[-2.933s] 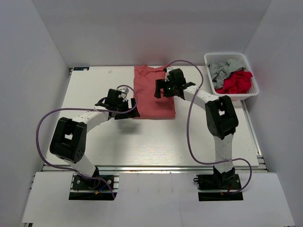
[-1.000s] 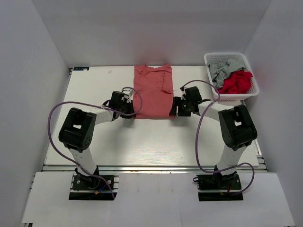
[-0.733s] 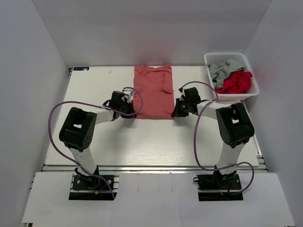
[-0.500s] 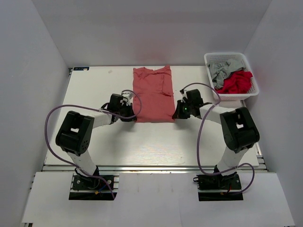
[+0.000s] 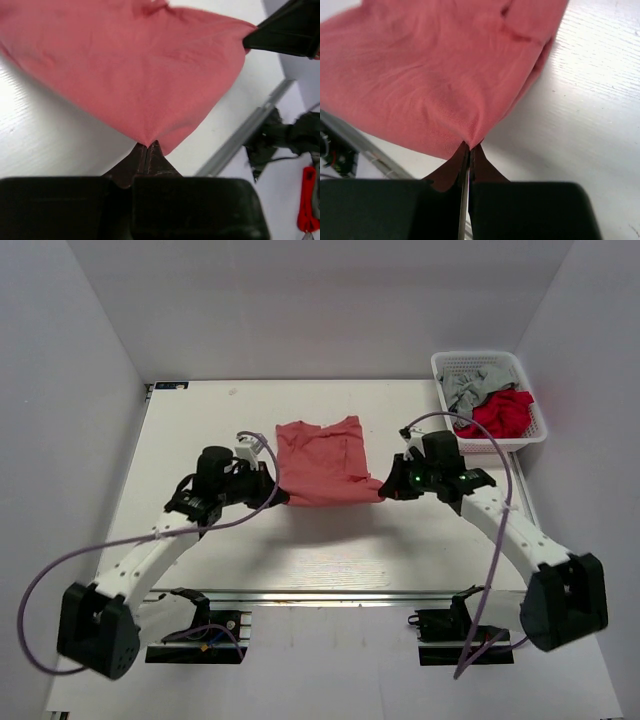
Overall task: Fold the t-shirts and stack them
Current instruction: Grab one side of the 2/3 rectangular tshirt with both arms, then fold the long partially folded tshirt into a neat square
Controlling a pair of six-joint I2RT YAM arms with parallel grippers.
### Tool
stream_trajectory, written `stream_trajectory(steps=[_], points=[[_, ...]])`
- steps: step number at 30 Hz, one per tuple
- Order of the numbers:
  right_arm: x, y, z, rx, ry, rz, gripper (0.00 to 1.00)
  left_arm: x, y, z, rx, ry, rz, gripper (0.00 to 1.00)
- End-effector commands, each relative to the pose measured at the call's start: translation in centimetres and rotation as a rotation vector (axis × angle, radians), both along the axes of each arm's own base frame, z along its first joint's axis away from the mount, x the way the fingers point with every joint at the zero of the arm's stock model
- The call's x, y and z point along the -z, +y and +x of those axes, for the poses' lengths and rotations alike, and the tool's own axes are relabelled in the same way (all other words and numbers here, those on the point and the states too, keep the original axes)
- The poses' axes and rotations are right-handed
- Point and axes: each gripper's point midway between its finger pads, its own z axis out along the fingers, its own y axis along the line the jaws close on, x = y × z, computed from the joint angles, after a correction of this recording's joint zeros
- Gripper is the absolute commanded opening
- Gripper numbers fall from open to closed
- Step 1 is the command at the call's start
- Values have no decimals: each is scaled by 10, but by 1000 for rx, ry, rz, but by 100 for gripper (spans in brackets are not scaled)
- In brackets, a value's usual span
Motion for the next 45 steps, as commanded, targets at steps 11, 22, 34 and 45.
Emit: stream_trajectory(steps=[11,22,34,45], points=[[-95,4,-20,-69,-107,82,0,-74,19,-31,-80,-39,-29,0],[-98,22,42,-48,-81,66,0,-71,35,22,-309,14,27,0],[-88,38,110,-65,-67,61,0,-64,58,97,-528,-3,185,0],[-56,39,170,-37,33,92,0,-36,70,155,-600,39,263,0]])
